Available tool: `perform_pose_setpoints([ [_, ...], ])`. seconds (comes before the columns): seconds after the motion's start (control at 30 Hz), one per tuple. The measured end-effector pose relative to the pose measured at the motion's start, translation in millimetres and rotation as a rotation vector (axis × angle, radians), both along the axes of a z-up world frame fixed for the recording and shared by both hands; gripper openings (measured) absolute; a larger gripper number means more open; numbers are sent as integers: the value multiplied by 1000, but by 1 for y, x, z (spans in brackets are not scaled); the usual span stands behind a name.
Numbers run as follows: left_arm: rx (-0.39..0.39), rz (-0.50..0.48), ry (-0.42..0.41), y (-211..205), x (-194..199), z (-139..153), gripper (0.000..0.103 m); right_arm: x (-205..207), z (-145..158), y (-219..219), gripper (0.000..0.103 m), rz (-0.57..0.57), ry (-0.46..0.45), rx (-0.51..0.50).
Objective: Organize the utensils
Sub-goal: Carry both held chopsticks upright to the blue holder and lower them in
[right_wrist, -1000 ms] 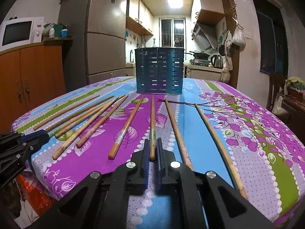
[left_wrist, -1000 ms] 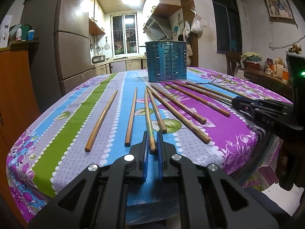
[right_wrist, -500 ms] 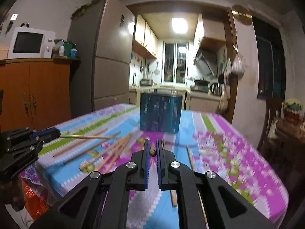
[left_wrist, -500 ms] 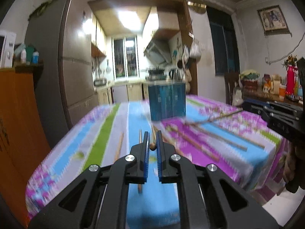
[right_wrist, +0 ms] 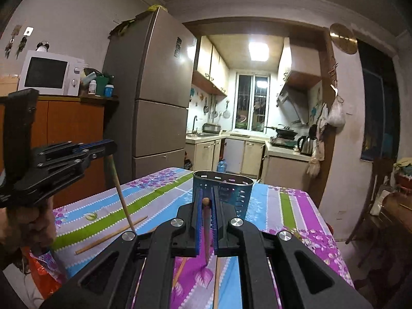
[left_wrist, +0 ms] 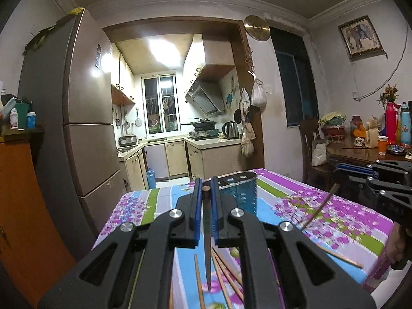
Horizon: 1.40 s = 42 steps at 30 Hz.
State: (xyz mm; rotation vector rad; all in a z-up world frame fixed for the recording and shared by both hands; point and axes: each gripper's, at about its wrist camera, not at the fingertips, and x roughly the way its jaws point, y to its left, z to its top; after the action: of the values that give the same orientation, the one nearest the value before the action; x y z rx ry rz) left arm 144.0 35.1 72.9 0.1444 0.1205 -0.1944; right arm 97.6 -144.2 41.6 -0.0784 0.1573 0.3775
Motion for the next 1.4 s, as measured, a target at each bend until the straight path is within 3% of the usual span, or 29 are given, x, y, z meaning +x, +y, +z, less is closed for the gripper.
perform_pose_setpoints([
  [0.33,-55,-23,16,3,34,34,5,45,50,-5,8,50,93,18],
  [0.93,-165,-7,-108,-22,92,126,5,124,179,-21,8,12,32,26],
  [1.2,-170,23,-148,-38,132,148,5,186,191,-23,8,-14,51,25],
  [1.4,-183,39,-113,-42,171,135,5,226,174,-16,8,0,96,31],
])
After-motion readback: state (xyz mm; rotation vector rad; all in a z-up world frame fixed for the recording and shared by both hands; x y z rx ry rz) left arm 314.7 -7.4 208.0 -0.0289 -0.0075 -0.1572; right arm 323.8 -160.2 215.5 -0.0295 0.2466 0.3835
